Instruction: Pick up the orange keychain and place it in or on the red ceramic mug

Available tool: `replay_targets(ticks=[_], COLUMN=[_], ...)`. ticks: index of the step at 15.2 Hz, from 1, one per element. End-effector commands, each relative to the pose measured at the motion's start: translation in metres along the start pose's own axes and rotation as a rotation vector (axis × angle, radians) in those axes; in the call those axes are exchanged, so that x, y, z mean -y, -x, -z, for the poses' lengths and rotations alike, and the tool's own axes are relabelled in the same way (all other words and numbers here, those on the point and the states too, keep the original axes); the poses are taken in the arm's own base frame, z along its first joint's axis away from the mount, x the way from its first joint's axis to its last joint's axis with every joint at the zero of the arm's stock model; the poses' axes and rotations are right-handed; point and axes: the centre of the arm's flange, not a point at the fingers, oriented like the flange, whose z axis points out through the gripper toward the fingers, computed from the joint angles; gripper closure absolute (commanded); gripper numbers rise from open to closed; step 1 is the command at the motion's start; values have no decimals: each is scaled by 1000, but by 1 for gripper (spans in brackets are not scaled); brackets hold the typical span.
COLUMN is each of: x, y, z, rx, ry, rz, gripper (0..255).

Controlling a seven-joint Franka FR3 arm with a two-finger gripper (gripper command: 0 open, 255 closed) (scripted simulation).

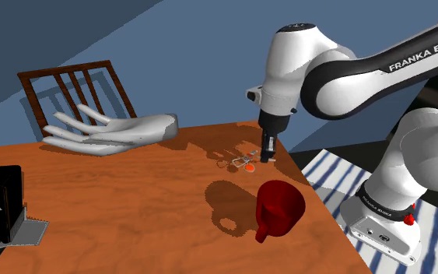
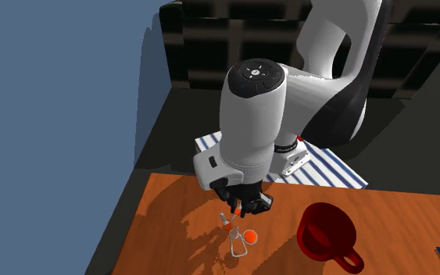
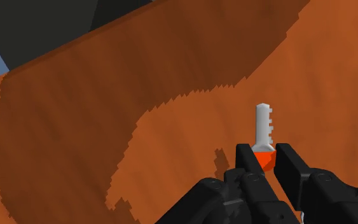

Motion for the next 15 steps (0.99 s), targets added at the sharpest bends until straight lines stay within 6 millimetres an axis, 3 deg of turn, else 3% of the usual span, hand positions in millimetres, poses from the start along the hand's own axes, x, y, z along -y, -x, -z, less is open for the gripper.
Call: replay_targets(ticks=[1, 15], x=[0, 0], y=[0, 0], z=[10, 84], rx=[1, 1], ry=[0, 0], rz=[0, 0], gripper=[255, 255])
